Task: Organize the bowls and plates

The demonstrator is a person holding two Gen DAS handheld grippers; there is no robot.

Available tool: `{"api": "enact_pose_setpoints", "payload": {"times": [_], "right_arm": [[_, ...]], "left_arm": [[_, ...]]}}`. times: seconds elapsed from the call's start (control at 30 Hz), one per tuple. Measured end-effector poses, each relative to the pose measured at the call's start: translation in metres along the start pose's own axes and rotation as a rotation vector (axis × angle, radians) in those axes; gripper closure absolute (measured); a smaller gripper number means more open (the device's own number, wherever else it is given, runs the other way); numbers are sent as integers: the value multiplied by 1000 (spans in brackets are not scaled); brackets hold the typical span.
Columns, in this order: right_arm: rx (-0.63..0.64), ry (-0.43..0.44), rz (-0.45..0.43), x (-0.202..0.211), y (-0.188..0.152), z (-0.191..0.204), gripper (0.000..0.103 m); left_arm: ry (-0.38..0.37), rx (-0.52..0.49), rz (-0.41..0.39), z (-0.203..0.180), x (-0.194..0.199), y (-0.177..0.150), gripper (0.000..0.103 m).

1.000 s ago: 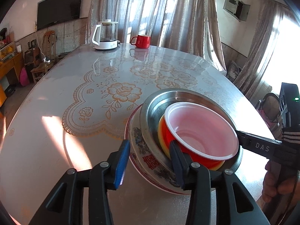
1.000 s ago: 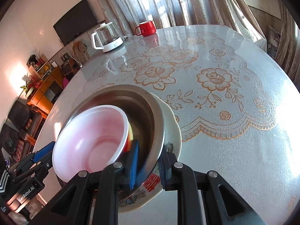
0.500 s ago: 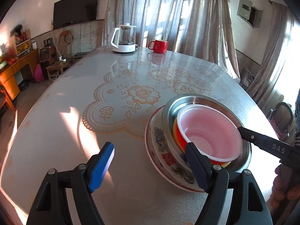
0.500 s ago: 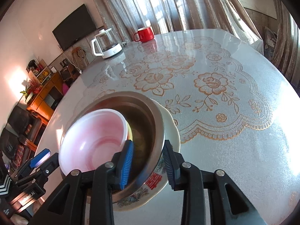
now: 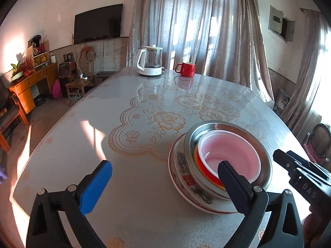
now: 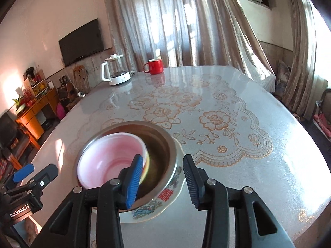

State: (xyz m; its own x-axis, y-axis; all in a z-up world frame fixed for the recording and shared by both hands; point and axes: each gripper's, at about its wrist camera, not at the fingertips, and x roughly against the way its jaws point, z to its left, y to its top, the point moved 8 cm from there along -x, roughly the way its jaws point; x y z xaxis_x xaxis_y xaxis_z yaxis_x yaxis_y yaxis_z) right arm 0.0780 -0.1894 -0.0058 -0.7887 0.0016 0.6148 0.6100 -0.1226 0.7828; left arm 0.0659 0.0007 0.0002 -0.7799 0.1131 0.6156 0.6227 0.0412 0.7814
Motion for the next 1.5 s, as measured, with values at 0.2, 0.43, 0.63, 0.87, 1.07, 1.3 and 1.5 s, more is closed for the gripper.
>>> {"api": "enact_pose_setpoints", "payload": {"times": [0.2,0.43,0.63,0.87,1.07,1.3,1.5], "right_arm": [[14,-41,-20,3,-6,11,62],[-10,-69,-40,9,-8,6,62],[-8,-66,-49,12,-7,7,61],[5,-60,-49,12,-8,11,60],[8,-56,-52,11,-7,12,59],[13,-52,-49,9,-7,15,58],[17,-48,-45,8,-8,16,58]], "left_arm": [[24,-22,9,-5,2,-4,0],[30,-42,-9,-11,8,-8,0],[54,-53,-38,-14,15,-8,0],[72,-35,-58,-10,19,-6,0],[75,-30,-58,-8,18,-5,0],[71,-27,-48,-6,17,-7,0],[72,-27,-47,-6,18,-8,0]]}}
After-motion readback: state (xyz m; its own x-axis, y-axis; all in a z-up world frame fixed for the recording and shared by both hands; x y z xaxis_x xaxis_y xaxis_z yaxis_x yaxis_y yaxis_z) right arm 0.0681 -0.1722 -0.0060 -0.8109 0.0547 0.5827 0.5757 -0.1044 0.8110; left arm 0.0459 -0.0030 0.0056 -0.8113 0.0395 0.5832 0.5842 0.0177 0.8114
